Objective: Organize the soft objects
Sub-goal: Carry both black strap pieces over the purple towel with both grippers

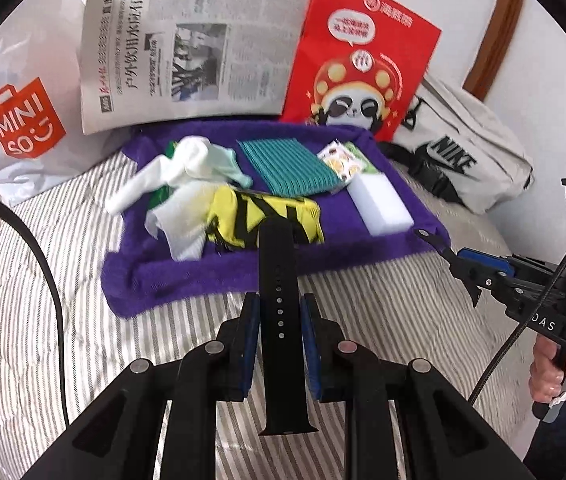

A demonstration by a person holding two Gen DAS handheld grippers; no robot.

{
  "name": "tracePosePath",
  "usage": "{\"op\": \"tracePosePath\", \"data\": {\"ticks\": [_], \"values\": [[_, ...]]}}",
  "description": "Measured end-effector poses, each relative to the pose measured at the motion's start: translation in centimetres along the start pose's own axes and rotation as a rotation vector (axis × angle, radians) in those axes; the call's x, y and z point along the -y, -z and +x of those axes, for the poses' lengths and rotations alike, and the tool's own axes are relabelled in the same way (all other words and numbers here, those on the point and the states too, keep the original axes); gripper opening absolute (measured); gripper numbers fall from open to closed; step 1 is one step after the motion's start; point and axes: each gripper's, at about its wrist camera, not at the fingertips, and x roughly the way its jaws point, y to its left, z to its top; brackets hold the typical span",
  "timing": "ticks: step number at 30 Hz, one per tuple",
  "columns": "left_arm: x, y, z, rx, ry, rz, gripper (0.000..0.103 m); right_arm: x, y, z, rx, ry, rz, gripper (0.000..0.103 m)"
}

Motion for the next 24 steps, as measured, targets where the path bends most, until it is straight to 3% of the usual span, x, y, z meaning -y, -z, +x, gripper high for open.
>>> {"op": "tracePosePath", "data": {"ticks": [10, 24], "values": [[-1.4, -4.0, 0.7, 0.024, -0.002, -0.013, 0.020, -0.8, -5.1, 3.8, 0.001, -0.015, -0.018, 0.021], [-3.6, -9.0, 4.6, 0.026, 0.066, -0.046, 0.020, 0.2, -7.7, 8.0, -0.013, 0.010, 0.017, 0.021]]}}
